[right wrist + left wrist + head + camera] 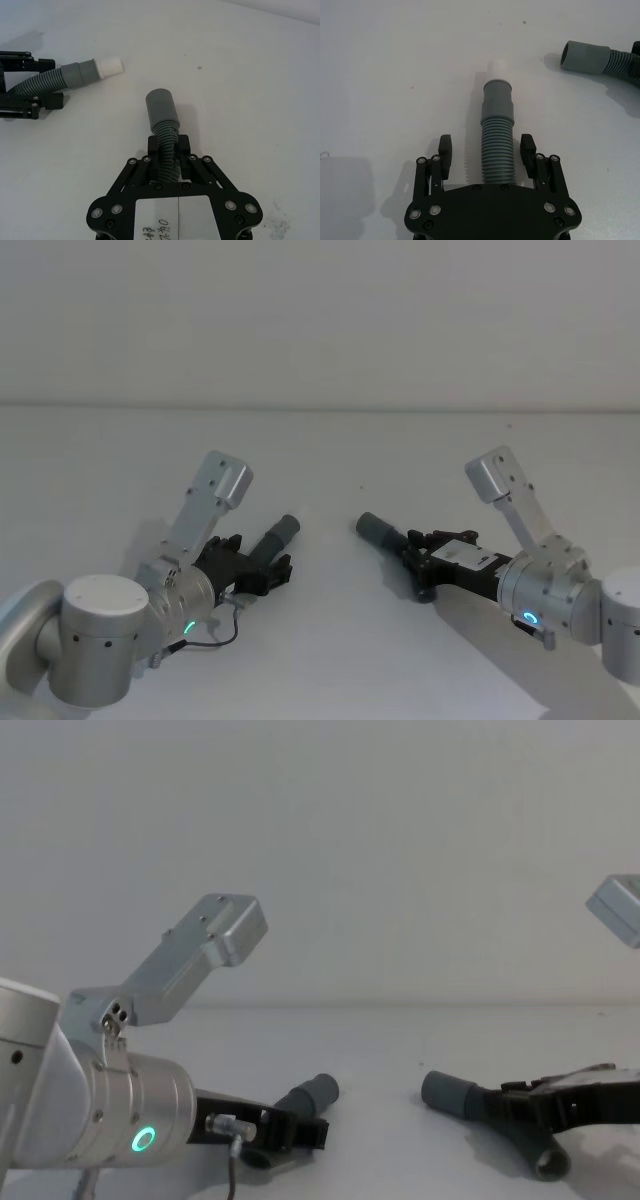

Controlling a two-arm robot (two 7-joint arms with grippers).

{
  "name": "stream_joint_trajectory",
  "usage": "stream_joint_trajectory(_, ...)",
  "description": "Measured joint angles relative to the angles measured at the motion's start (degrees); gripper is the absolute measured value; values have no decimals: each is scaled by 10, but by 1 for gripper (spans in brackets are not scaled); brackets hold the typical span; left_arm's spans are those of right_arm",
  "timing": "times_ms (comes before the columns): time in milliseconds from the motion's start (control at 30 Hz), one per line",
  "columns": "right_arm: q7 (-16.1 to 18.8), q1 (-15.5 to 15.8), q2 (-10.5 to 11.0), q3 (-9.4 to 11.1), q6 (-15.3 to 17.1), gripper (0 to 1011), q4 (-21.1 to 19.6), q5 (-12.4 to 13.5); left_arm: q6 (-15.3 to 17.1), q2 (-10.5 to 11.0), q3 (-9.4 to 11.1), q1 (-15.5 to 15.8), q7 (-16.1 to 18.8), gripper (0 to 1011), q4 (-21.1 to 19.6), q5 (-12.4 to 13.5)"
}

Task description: Use both hands to pick up one end of the pipe from the table, align the ends, and insert them.

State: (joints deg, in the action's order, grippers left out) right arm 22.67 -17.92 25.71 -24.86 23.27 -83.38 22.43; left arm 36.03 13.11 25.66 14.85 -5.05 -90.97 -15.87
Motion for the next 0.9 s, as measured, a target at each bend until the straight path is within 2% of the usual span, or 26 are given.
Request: stream_joint_trajectory(900,0,0,0,0,0,226,0,0,0,0,0,0,0,657,0,0)
